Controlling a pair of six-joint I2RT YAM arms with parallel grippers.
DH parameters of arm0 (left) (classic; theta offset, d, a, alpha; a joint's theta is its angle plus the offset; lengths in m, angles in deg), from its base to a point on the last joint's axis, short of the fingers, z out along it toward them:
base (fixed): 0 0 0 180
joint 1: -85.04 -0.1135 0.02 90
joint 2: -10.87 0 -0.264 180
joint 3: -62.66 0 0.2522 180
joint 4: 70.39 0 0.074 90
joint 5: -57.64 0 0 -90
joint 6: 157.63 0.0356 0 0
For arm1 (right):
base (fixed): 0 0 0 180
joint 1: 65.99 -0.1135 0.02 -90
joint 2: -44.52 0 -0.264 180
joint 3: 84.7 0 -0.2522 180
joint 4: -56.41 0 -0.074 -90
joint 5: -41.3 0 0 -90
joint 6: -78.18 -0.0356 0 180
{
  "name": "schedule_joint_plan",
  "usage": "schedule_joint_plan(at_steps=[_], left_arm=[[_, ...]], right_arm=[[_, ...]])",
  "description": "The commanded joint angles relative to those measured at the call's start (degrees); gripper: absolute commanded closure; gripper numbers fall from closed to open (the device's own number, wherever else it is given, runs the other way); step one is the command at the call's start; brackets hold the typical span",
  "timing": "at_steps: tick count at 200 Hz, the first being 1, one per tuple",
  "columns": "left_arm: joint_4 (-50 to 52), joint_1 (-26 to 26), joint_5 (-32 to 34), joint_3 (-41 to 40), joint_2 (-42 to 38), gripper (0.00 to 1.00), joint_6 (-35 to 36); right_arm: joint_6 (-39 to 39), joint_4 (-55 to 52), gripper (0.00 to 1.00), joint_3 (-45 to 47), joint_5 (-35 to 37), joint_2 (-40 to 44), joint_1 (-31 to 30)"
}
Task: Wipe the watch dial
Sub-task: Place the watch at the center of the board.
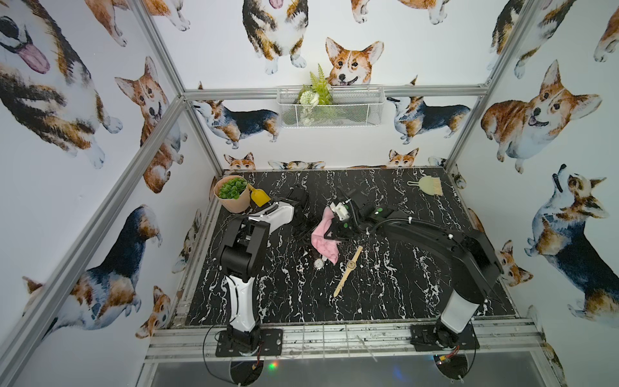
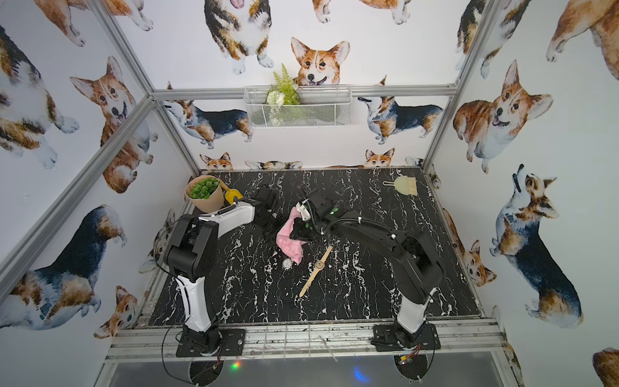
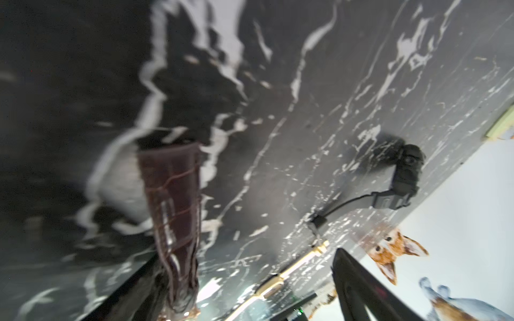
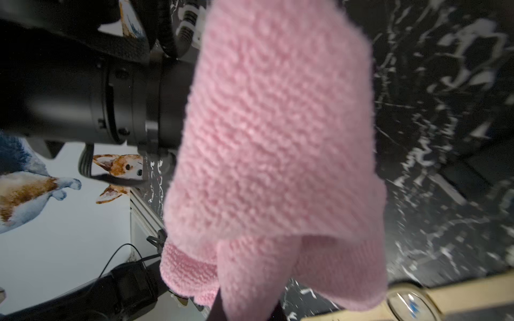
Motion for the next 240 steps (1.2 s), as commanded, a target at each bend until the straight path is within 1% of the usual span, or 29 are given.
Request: schedule_joint_plan(at_steps=[1, 16, 38, 63, 77, 91, 101, 114, 123, 152, 170, 185, 214, 229, 240], left_arm=[[5.08, 0.36, 6.61, 0.98, 2.47, 0.06, -1.70], [5.85, -0.54, 8.09, 0.46, 1.57, 0.07, -2.06], [4.45, -1.23, 6.92, -0.34, 1.91, 0.07, -3.57], [5.91, -1.30, 7.86, -0.17, 2.05, 0.08, -4.22], [5.64, -1.54, 7.69, -0.86, 1.81, 0.08, -5.38], [4.95, -1.78, 6.87, -1.18, 1.85, 0.08, -6.17], [5.35, -1.82, 6.82, -0.72, 1.81, 0.07, -6.04], [6.89, -1.89, 7.23, 0.39, 1.72, 0.06, -5.42], [7.92, -1.94, 7.67, 1.05, 1.59, 0.06, -4.91], [10.46, -2.34, 7.47, 3.07, 1.44, 0.01, -4.45], [16.54, -2.68, 11.29, 6.90, 0.79, 0.00, -0.75], [19.32, -3.67, 14.27, 8.91, -0.42, 0.00, 1.73], [18.11, -7.29, 14.20, 9.64, -2.75, 0.00, 2.90], [20.20, -8.08, 15.32, 13.21, -3.27, 0.00, 5.45], [23.18, -7.85, 16.35, 17.12, -3.22, 0.01, 8.02]], right_arm=[[-6.77, 8.19, 1.00, -2.41, 1.52, -4.08, -0.11], [-6.99, 8.50, 1.00, -2.73, 3.37, -5.21, -0.09], [-7.24, 9.83, 1.00, -1.12, 4.37, -5.89, -0.49], [-7.01, 9.93, 1.00, 1.28, 6.63, -6.18, -0.42], [-7.58, 10.79, 1.00, 3.89, 7.58, -4.77, -0.47], [-9.48, 13.99, 1.00, 8.08, 8.98, -2.06, -0.49], [-10.51, 16.01, 1.00, 10.94, 9.85, 0.03, -0.21], [-11.08, 18.05, 1.00, 12.56, 9.86, 1.20, 0.20], [-11.36, 18.87, 1.00, 12.49, 9.30, 0.97, 0.59], [-10.50, 17.93, 1.00, 7.10, 6.67, -3.81, 0.35], [-10.43, 16.88, 1.00, 6.70, 7.78, -3.85, 0.60], [-10.14, 16.58, 1.00, 8.24, 8.22, -2.19, 1.70], [-10.83, 17.42, 1.00, 13.68, 8.04, 4.09, 6.33], [-10.23, 15.70, 1.00, 15.28, 7.62, 8.01, 9.05], [-8.59, 12.24, 1.00, 16.02, 7.84, 12.01, 11.19]])
